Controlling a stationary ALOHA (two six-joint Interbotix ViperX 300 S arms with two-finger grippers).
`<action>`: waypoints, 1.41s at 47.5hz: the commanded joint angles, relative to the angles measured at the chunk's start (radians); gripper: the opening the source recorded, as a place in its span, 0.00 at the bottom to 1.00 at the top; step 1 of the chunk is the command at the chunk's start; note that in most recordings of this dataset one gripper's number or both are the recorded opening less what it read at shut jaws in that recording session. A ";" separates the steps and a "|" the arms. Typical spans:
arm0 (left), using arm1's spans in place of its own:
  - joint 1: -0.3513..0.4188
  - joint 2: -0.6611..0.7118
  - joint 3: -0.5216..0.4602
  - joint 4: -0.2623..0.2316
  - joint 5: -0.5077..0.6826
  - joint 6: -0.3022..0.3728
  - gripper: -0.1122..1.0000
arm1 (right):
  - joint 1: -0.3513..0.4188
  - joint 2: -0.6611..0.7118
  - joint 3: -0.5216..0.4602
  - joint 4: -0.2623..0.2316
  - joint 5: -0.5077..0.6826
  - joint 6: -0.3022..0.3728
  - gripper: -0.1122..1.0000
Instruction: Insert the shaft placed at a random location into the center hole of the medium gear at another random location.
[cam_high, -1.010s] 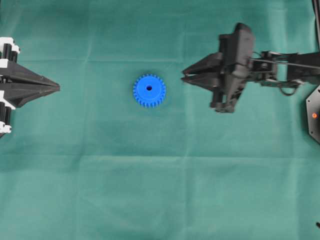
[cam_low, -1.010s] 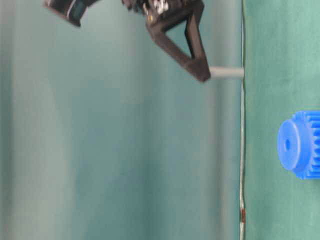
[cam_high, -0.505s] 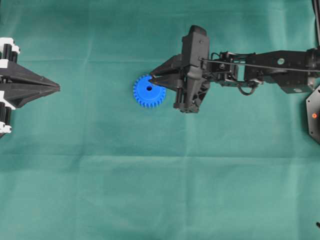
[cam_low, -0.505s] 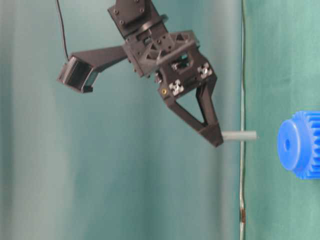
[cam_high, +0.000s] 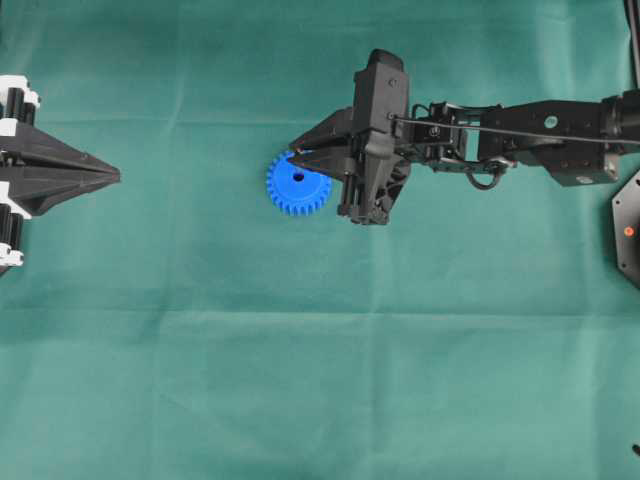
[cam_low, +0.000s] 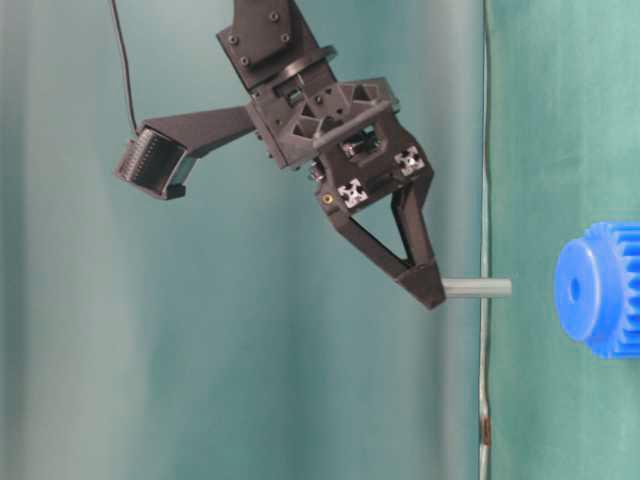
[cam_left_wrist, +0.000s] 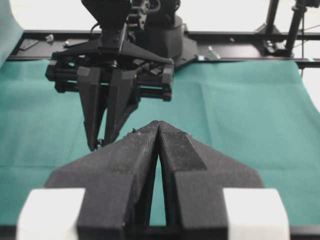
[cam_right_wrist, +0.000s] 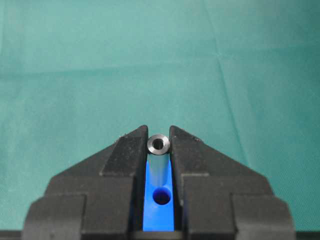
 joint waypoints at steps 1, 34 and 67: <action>0.003 0.009 -0.015 0.002 -0.006 -0.002 0.10 | 0.003 0.000 -0.025 0.000 -0.031 -0.005 0.22; 0.003 0.009 -0.015 0.002 -0.006 -0.002 0.10 | -0.009 0.126 -0.015 0.005 -0.114 -0.005 0.22; 0.003 0.009 -0.014 0.003 -0.006 -0.002 0.10 | -0.012 0.037 0.034 0.000 -0.166 -0.009 0.22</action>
